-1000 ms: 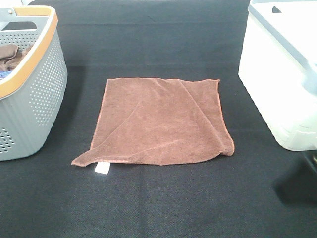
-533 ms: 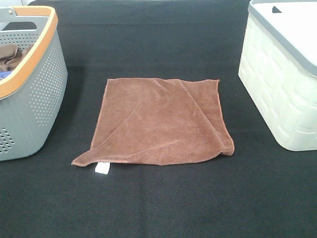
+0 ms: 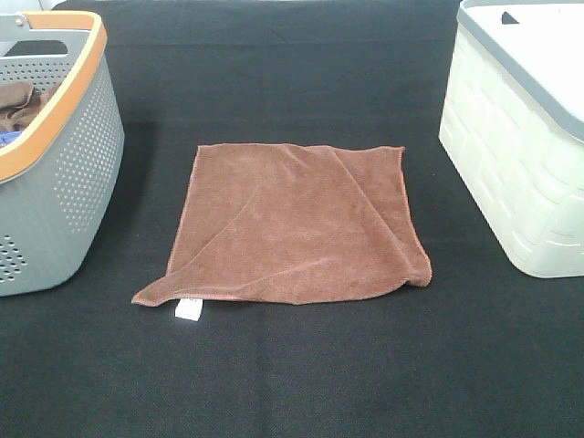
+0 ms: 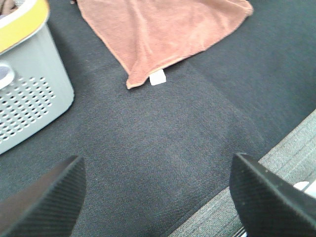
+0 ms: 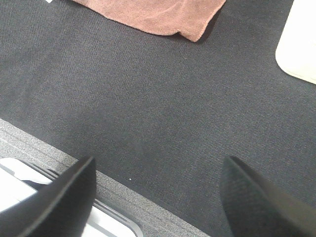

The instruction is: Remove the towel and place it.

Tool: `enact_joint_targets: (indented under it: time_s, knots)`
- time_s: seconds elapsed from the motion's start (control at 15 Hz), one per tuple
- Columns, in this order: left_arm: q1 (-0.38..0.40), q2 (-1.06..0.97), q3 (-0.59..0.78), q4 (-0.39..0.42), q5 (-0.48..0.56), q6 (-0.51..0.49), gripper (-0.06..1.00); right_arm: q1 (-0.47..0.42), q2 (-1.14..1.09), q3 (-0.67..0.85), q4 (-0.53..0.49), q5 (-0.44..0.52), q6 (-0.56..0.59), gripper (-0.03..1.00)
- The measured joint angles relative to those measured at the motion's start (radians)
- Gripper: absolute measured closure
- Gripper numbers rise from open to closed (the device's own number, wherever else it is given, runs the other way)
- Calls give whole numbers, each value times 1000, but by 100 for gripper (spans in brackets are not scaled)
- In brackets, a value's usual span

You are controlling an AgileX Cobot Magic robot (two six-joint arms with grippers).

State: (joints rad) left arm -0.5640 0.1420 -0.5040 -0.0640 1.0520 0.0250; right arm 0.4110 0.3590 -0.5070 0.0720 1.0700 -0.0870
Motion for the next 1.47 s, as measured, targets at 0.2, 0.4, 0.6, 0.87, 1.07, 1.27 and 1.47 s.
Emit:
enact_joint_targets:
  time_s: [0.2, 0.4, 0.6, 0.87, 1.07, 1.27, 1.47]
  knots:
    - [0, 0, 0, -1, 0, 5, 18, 0, 0, 0, -1, 0, 0, 29]
    - [0, 0, 0, -2, 0, 6, 18, 0, 0, 0, -1, 0, 0, 29]
    - [0, 0, 0, -2, 0, 6, 18, 0, 0, 0, -1, 0, 0, 29]
    - [255, 0, 2, -3, 0, 7, 18, -247, -90, 0, 11, -2, 0, 29]
    - [417, -11, 2, -3, 0, 7, 18, -350, -204, 0, 11, -2, 0, 29]
    - [567, -93, 2, -3, 0, 7, 18, -417, -354, 0, 13, -1, 0, 29]
    - [580, -146, 2, -3, 0, 7, 18, -417, -363, 3, 18, -1, 0, 29]
